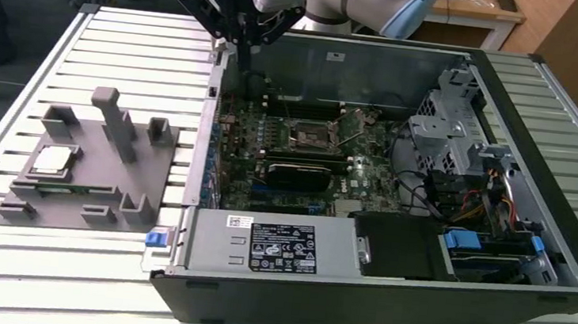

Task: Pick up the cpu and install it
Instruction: 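Reach for the cpu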

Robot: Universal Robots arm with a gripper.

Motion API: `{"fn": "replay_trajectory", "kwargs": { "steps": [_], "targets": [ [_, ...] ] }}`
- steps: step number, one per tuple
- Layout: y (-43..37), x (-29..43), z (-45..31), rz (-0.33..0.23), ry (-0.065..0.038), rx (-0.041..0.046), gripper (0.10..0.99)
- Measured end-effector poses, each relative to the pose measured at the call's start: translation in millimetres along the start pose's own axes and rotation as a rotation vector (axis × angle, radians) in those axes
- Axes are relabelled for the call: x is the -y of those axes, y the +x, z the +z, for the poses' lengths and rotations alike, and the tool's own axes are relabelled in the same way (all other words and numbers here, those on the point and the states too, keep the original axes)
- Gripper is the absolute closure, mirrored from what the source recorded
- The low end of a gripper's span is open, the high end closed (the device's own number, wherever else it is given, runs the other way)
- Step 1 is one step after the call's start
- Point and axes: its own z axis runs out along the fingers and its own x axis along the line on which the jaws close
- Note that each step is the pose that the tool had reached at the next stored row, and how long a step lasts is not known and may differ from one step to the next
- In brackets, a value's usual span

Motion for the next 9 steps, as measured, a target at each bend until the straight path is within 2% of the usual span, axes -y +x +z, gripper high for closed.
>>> {"fn": "replay_trajectory", "kwargs": {
  "steps": [9],
  "targets": [
    [2.8, 0.3, 0.3, 0.0, 0.0, -0.0001, 0.98]
  ]
}}
